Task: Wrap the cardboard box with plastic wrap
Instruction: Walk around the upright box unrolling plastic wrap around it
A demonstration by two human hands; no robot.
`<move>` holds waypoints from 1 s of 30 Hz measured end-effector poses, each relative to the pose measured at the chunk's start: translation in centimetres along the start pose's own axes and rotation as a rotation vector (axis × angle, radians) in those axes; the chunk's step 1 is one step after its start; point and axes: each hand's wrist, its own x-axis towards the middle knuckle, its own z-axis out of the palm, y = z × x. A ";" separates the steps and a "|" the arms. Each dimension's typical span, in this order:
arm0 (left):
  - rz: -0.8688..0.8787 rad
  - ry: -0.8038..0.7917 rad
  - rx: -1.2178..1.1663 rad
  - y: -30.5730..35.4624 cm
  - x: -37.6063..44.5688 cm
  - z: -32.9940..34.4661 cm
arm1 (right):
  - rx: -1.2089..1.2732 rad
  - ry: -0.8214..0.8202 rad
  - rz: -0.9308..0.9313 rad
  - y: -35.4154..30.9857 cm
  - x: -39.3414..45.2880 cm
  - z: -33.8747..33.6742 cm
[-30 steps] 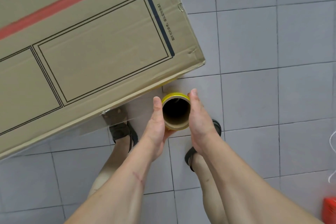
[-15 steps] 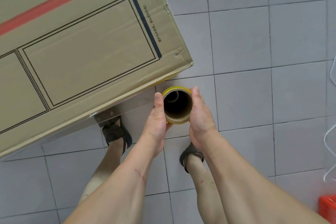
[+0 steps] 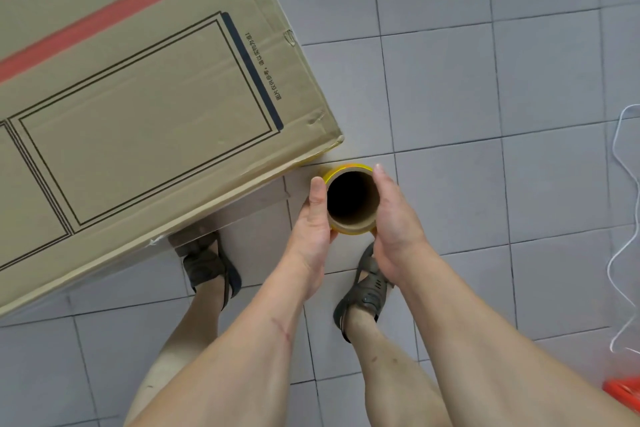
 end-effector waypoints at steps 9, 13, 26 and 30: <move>-0.072 -0.085 0.026 -1.0 0.8 0.7 | -0.087 0.151 -0.117 -2.1 1.1 -0.8; -0.014 -0.039 0.076 -0.1 1.5 0.5 | -0.042 0.149 -0.091 -2.6 0.9 -0.8; -0.088 0.039 -0.040 2.4 0.5 1.8 | 0.083 -0.092 0.111 -2.9 1.8 -2.0; -0.165 0.098 -0.198 1.8 0.6 4.2 | -0.210 -0.136 0.072 -5.9 3.2 -3.5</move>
